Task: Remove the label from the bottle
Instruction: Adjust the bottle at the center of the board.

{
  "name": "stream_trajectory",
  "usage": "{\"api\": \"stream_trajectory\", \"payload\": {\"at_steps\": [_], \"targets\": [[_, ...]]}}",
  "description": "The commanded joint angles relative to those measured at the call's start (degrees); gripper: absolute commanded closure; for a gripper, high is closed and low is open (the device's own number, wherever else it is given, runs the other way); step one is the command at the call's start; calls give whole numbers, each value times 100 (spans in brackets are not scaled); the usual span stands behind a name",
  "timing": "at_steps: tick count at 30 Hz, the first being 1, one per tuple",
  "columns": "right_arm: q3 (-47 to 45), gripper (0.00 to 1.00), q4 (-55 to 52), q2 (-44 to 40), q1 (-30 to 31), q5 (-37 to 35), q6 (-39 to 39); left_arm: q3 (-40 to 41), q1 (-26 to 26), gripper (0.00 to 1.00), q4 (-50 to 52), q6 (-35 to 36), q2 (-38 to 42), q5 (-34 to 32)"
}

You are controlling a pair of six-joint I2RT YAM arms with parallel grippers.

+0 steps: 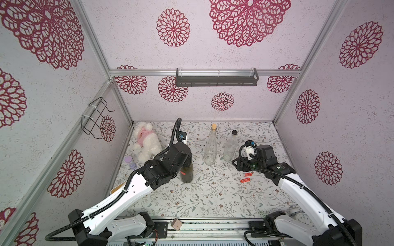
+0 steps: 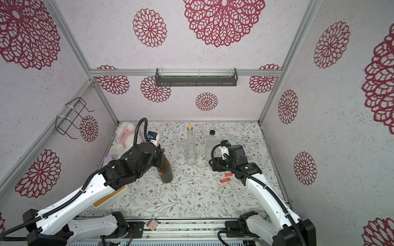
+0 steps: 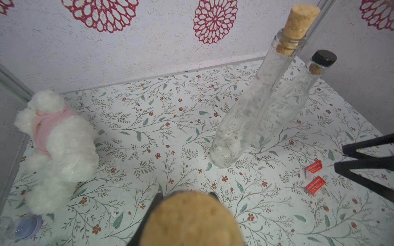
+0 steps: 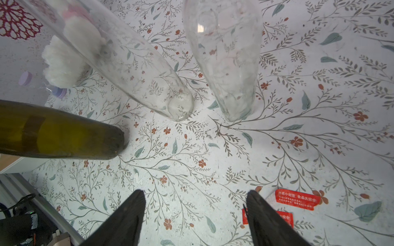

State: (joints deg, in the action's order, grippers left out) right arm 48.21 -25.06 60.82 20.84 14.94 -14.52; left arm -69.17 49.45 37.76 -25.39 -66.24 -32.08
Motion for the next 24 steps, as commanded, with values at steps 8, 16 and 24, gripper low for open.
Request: {"api": "stream_trajectory", "payload": {"at_steps": [8, 16, 24], "targets": [[277, 23, 126, 129, 31, 180, 168, -420, 510, 82, -653, -1344, -443, -1480], [272, 22, 115, 125, 30, 194, 161, -414, 610, 79, -770, -1442, -671, -1464], [243, 23, 36, 39, 30, 102, 134, -378, 605, 61, -842, -1458, -807, -1402]]}}
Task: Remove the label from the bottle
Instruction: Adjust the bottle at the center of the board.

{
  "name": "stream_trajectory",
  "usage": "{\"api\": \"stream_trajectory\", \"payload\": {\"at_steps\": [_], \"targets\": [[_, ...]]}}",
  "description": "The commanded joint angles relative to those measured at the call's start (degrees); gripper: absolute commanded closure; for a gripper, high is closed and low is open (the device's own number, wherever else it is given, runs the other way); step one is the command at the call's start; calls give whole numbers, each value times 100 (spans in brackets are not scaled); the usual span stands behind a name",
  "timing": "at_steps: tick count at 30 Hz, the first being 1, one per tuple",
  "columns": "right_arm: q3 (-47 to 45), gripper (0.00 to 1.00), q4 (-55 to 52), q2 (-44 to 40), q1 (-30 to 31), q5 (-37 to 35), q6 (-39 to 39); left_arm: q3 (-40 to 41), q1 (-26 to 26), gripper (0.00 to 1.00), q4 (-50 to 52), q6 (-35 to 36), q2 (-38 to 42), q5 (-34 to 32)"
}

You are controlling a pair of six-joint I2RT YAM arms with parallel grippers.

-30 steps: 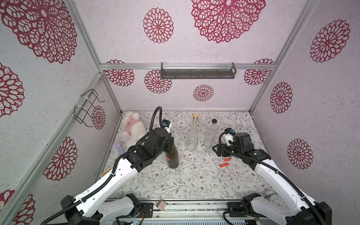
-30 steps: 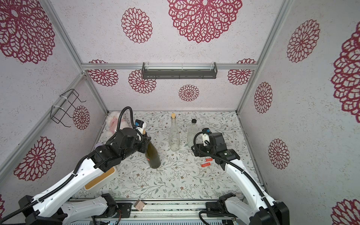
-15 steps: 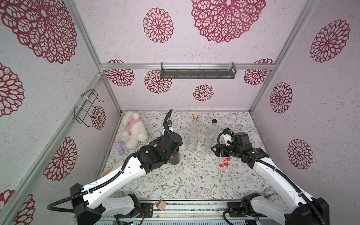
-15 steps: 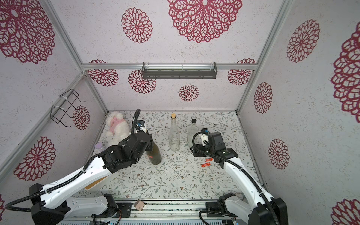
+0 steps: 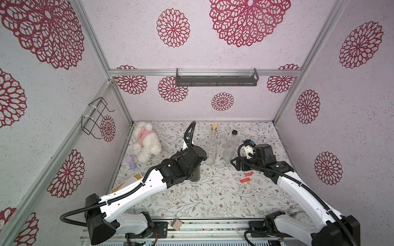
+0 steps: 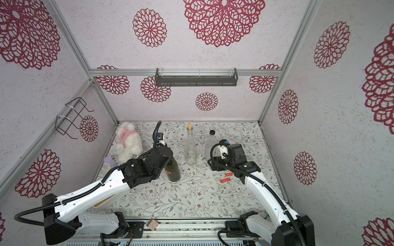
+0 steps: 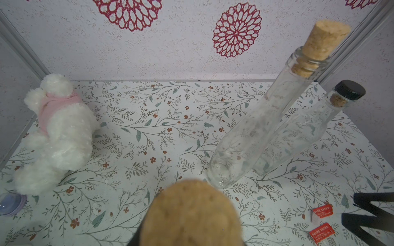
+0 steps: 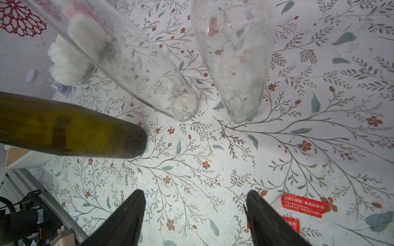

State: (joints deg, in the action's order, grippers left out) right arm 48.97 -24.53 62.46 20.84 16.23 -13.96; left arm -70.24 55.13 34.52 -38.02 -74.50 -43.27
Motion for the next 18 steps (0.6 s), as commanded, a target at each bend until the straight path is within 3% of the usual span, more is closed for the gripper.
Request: {"api": "stream_trajectory", "payload": {"at_steps": [1, 7, 12, 18], "targets": [[175, 23, -29, -131, 25, -40, 78, -267, 41, 57, -526, -201, 6, -271], [253, 23, -111, -120, 30, -105, 106, -254, 41, 45, -542, -124, 27, -130], [356, 22, -206, -113, 28, -55, 113, -215, -2, 25, -477, 492, 208, 485], [428, 20, -279, -117, 20, 13, 126, 80, -447, 6, -425, 1441, 822, 2327]]}}
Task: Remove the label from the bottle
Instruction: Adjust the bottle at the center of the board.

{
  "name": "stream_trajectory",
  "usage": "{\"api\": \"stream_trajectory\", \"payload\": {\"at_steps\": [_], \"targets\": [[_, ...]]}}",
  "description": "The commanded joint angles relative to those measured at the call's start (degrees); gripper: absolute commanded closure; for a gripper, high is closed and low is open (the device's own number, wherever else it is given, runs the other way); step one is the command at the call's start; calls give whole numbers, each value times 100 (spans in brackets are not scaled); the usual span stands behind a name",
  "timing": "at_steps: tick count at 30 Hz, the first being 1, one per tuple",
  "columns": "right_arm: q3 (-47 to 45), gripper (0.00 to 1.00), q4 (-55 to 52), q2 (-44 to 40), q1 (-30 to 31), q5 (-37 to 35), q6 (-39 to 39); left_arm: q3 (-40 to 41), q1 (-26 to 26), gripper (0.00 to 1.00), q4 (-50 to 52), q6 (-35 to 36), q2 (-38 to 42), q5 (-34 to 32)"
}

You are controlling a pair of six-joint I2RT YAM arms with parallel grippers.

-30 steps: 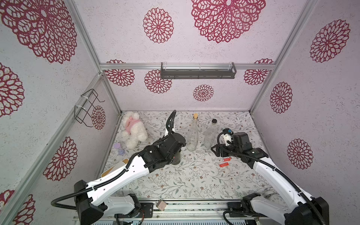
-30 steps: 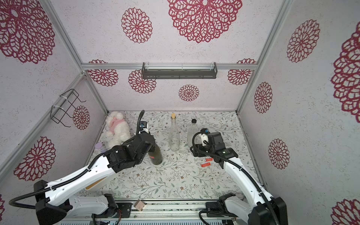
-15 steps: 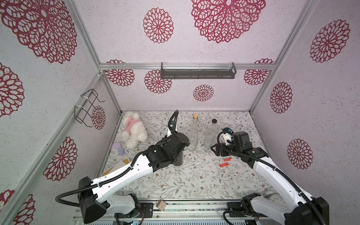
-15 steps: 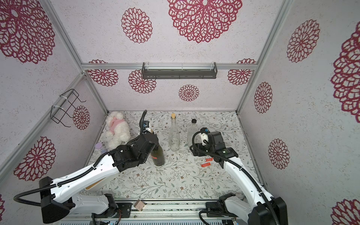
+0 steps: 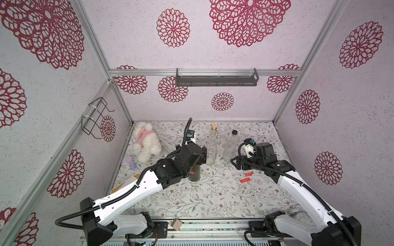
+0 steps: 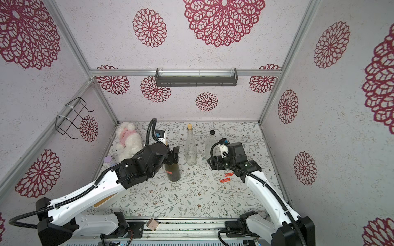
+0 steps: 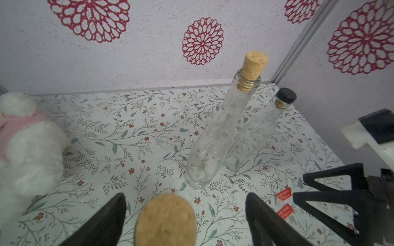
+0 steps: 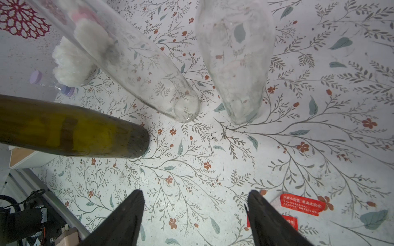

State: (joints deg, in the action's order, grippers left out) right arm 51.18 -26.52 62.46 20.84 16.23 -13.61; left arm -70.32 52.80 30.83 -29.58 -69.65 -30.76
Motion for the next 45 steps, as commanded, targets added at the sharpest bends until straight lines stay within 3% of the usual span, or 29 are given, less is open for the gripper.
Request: {"api": "stream_trajectory", "payload": {"at_steps": [1, 4, 8, 13, 19, 32, 45], "targets": [[208, 20, -90, -116, 23, 36, 81, 96, -262, 5, 49, 803, 403, 1310], [201, 15, -73, -120, 20, 91, 29, 227, -473, 2, 179, 1314, 577, 2196], [201, 1, -90, -143, 21, -69, -87, 519, -884, 0, 28, 1719, 852, 3234], [167, 1, -90, -195, 33, -61, -185, 666, -1497, 1, -9, 2034, 1063, 4221], [15, 1, 16, -173, 40, -164, -298, 836, -2163, 8, -313, 2134, 1078, 5022], [-200, 3, 209, -250, 42, -381, -520, 836, -2430, 20, -591, 2497, 671, 5369], [-199, 3, 121, -323, 30, -524, -425, 660, -2451, 47, -792, 2555, 261, 5327]]}}
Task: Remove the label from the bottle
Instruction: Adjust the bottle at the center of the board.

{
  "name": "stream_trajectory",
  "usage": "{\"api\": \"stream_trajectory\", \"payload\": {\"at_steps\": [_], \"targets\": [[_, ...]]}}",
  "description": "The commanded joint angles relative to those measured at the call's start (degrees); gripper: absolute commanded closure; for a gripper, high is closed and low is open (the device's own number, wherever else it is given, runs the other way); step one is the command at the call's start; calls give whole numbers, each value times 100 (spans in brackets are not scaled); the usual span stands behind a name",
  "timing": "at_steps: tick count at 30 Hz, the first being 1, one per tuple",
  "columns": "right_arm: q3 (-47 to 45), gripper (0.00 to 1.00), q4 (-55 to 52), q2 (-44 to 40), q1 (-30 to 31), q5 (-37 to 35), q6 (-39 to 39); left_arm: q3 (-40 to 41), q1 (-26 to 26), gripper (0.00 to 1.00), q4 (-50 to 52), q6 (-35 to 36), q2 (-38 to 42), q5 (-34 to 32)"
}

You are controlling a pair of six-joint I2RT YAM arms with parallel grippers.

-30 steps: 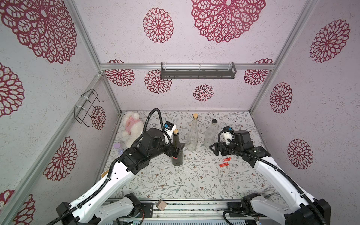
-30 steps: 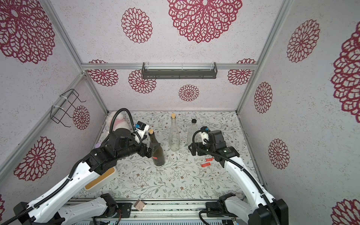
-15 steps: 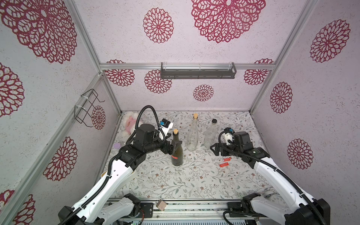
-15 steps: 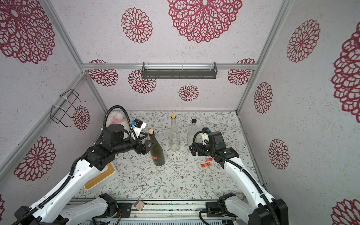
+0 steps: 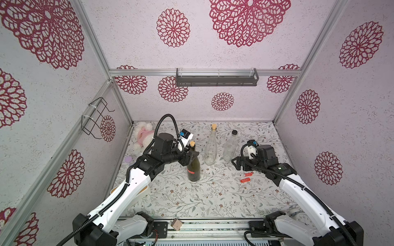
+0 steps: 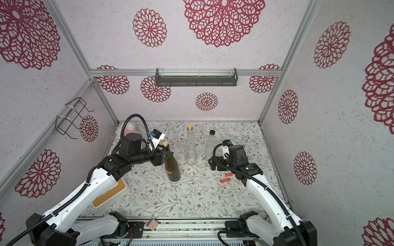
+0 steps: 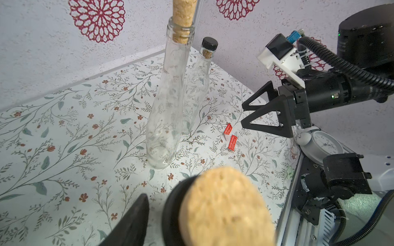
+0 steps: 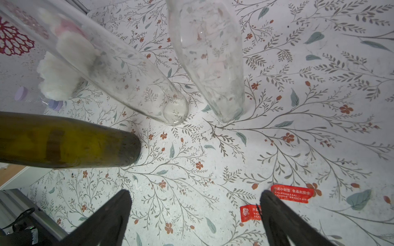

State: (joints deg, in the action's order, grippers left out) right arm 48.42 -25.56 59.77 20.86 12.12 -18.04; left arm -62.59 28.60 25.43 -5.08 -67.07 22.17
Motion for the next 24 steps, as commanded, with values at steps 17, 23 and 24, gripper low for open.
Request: {"api": "stream_trajectory", "payload": {"at_steps": [17, 23, 24], "targets": [[332, 4, 67, 145, 35, -88, 281, -41, -22, 78, -262, -328, 352, -619], [610, 6, -159, 295, 294, -674, 502, -325, 462, 81, 20, -741, 641, -2361], [633, 6, -139, 315, 326, -662, 518, -394, 665, 81, 70, -837, 655, -2806]]}}
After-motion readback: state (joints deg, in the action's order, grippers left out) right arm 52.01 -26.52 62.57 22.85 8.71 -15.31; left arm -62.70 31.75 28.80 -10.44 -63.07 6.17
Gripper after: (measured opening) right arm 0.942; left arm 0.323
